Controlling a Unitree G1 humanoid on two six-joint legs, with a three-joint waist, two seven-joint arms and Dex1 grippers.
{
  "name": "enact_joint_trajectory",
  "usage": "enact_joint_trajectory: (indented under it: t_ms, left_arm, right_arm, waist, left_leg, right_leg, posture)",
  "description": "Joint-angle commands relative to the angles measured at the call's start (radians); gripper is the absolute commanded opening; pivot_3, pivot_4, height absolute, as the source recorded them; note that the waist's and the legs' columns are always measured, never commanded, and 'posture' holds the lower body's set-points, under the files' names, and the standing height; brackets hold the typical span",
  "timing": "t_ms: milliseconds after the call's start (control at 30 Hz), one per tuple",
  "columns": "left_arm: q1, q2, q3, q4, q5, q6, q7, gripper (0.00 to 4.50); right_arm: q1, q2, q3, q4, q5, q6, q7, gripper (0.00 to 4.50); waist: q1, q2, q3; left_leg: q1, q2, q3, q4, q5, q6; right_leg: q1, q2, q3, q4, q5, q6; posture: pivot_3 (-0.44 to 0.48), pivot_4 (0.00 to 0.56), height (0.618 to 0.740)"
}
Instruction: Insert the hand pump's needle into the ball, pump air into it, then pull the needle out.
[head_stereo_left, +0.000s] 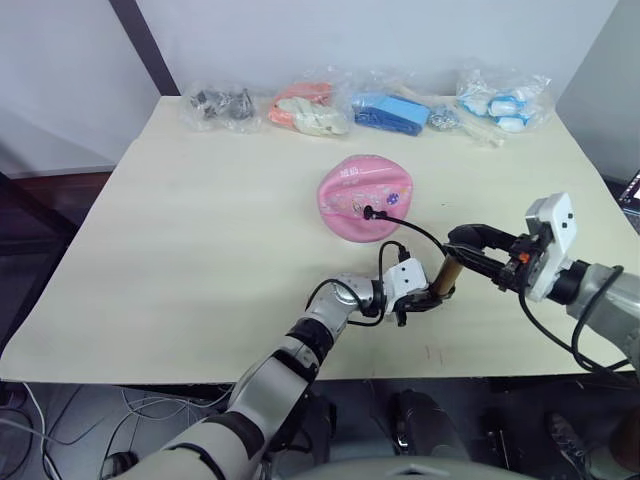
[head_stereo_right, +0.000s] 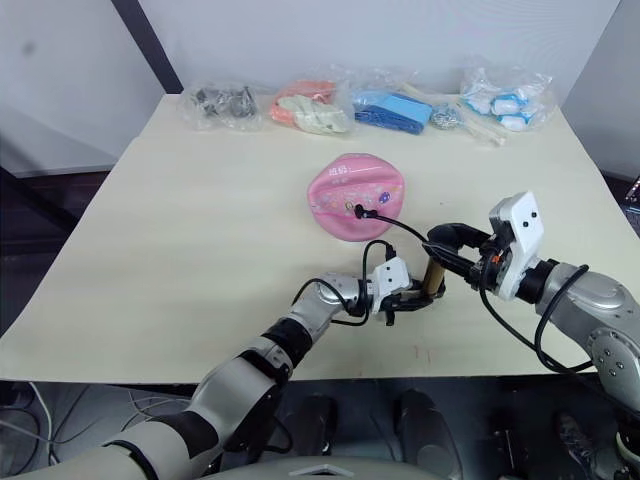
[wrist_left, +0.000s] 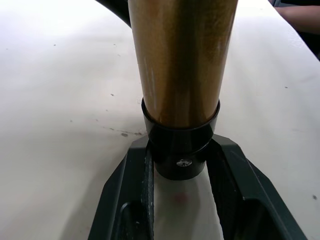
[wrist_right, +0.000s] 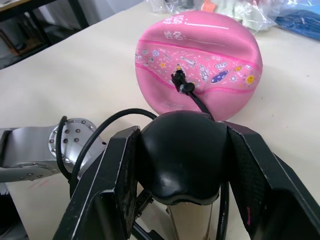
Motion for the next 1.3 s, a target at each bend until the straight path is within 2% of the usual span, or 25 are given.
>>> enact_joint_trajectory:
  t_ms: [33, 367, 600, 833, 1033, 1300]
  left_arm:
    - [-0.022, -0.020, 0.029, 0.008, 0.005, -0.029, 0.036, 1.02]
    - [0.000, -0.023, 0.016, 0.070, 0.038, -0.012, 0.032, 1.02]
    - [-0.003, -0.019, 0.017, 0.079, 0.053, -0.004, 0.027, 1.02]
    - [0.003, -0.007, 0.010, 0.084, 0.076, 0.005, 0.015, 1.02]
    - [0.008, -0.002, 0.011, 0.084, 0.084, 0.005, 0.016, 1.02]
    - [0.007, 0.003, 0.014, 0.085, 0.085, 0.005, 0.015, 1.02]
  right_arm:
    - [-0.027, -0.019, -0.009, 0.018, -0.029, -0.016, 0.030, 1.98]
    - [-0.031, 0.000, 0.037, 0.067, -0.099, -0.022, 0.065, 1.98]
    - [-0.054, -0.003, 0.010, 0.057, -0.080, -0.008, 0.063, 1.98]
    - [-0.131, -0.040, -0.084, 0.021, 0.030, 0.079, 0.040, 1.98]
    - [-0.246, -0.125, -0.180, -0.004, 0.172, 0.197, -0.028, 1.98]
    - [-0.395, -0.226, -0.222, 0.017, 0.334, 0.289, -0.103, 1.98]
  waist:
    - [0.000, 0.000, 0.000]
    - [0.000, 0.000, 0.000]
    - [-0.001, 0.000, 0.000]
    - [0.000, 0.000, 0.000]
    - [0.000, 0.000, 0.000]
    - [-0.001, 0.001, 0.000]
  left_leg:
    - [0.000, 0.000, 0.000, 0.000, 0.000, 0.000]
    - [0.000, 0.000, 0.000, 0.000, 0.000, 0.000]
    - [0.001, 0.000, 0.000, 0.000, 0.000, 0.000]
    - [0.000, 0.000, 0.000, 0.000, 0.000, 0.000]
    - [0.000, 0.000, 0.000, 0.000, 0.000, 0.000]
    - [0.000, 0.000, 0.000, 0.000, 0.000, 0.000]
  right_leg:
    - [0.000, 0.000, 0.000, 0.000, 0.000, 0.000]
    - [0.000, 0.000, 0.000, 0.000, 0.000, 0.000]
    - [0.000, 0.000, 0.000, 0.000, 0.000, 0.000]
    - [0.000, 0.000, 0.000, 0.000, 0.000, 0.000]
    - [0.000, 0.000, 0.000, 0.000, 0.000, 0.000]
    - [0.000, 0.000, 0.000, 0.000, 0.000, 0.000]
  posture:
    - [0.000, 0.150, 0.740]
    - [0.000, 0.150, 0.740]
    - [0.000, 0.150, 0.740]
    - [0.000, 0.150, 0.740]
    - [0.000, 0.150, 0.740]
    - [0.000, 0.150, 0.740]
